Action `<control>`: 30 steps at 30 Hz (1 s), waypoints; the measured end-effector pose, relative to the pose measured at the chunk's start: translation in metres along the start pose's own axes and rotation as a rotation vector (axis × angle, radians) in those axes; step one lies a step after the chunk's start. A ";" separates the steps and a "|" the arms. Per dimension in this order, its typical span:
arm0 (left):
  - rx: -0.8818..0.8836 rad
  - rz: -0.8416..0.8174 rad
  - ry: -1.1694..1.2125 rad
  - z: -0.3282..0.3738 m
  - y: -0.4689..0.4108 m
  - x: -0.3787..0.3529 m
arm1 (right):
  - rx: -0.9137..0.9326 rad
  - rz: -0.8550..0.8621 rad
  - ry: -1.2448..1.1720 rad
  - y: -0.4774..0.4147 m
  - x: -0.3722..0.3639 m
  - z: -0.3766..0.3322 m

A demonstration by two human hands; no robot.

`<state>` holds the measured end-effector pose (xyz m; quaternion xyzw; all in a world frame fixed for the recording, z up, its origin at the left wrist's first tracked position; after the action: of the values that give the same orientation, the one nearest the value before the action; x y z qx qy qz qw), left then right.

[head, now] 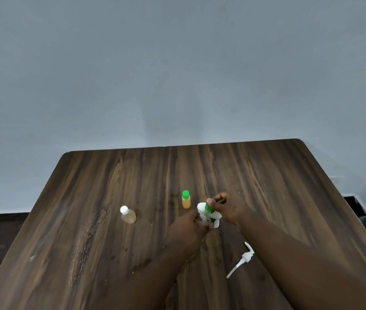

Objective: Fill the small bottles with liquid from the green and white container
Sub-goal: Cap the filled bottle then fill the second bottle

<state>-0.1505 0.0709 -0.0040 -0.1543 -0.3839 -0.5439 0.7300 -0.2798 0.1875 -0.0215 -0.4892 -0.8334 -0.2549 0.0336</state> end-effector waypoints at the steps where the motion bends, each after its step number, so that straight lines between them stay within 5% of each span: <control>1: -0.006 -0.002 0.007 -0.001 0.001 -0.001 | -0.003 0.006 0.026 -0.001 -0.001 0.000; 30: 0.005 0.009 0.067 -0.002 0.000 0.000 | -0.044 0.053 -0.166 -0.002 -0.001 0.006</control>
<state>-0.1493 0.0699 -0.0055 -0.1361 -0.3599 -0.5448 0.7451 -0.2796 0.1890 -0.0278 -0.5311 -0.8143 -0.2305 -0.0398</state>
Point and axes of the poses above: each hand's wrist, its own y-axis away from the middle knuckle, its own x-axis out of the back of the hand, z = x × y, the point moved 7 cm from there along -y, towards the middle knuckle, and after that the axes turned 8 degrees about -y, right-handed, at the moved point
